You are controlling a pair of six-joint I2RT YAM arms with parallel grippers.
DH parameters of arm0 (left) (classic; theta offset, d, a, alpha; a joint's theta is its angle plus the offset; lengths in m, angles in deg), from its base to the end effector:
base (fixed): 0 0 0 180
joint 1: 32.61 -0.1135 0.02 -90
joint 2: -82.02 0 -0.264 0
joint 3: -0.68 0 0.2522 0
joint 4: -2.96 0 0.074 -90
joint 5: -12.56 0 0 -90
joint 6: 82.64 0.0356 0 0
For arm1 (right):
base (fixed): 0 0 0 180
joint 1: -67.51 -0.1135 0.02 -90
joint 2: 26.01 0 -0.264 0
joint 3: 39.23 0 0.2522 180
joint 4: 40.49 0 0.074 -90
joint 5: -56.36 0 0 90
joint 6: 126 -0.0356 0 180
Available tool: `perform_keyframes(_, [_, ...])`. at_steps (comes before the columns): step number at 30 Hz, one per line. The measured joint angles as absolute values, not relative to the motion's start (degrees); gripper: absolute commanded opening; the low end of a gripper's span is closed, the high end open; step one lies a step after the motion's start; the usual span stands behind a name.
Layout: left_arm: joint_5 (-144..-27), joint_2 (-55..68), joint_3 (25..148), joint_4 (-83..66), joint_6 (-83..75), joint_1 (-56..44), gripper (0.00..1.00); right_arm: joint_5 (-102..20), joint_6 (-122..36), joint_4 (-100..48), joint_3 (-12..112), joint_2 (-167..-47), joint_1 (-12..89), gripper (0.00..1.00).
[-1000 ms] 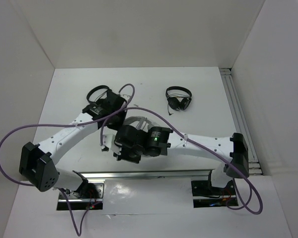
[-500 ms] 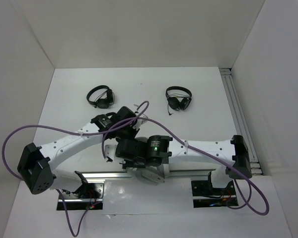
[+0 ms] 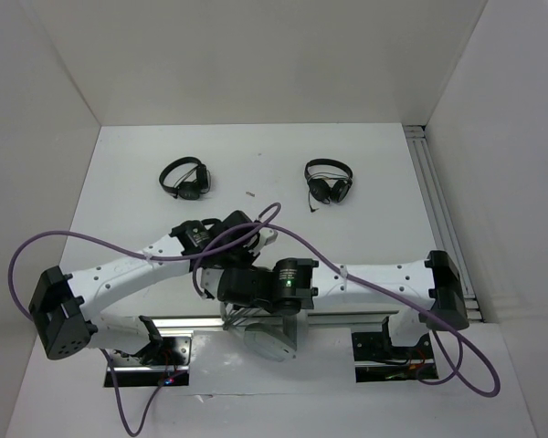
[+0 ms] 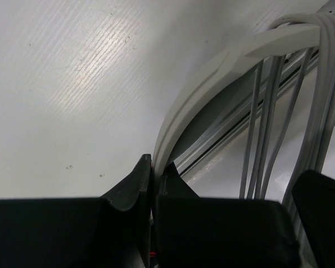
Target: Wrap the headphones
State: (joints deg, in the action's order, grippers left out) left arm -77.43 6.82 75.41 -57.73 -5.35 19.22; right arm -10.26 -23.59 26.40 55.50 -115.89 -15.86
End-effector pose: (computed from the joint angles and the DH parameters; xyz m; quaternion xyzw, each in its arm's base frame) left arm 0.1592 -0.2025 0.2707 0.3242 0.9126 -0.1329 0.2106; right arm 0.0511 0.3170 0.3046 -0.6721 0.6735 -0.0228 0.3068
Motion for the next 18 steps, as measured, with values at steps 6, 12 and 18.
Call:
perform_keyframes(6, [-76.8,6.8,76.1,-59.3,-6.7,19.3,0.0,-6.7,-25.0,25.9,52.8,-114.8,-15.8,0.33])
perform_keyframes(12, [-76.7,6.4,77.1,-60.0,-7.8,18.8,0.0,-8.6,-24.2,24.6,50.4,-113.4,-14.2,0.43])
perform_keyframes(18, [-75.5,5.9,78.0,-59.9,-8.0,17.9,0.0,-11.8,-23.0,23.8,48.4,-110.4,-12.0,0.91])
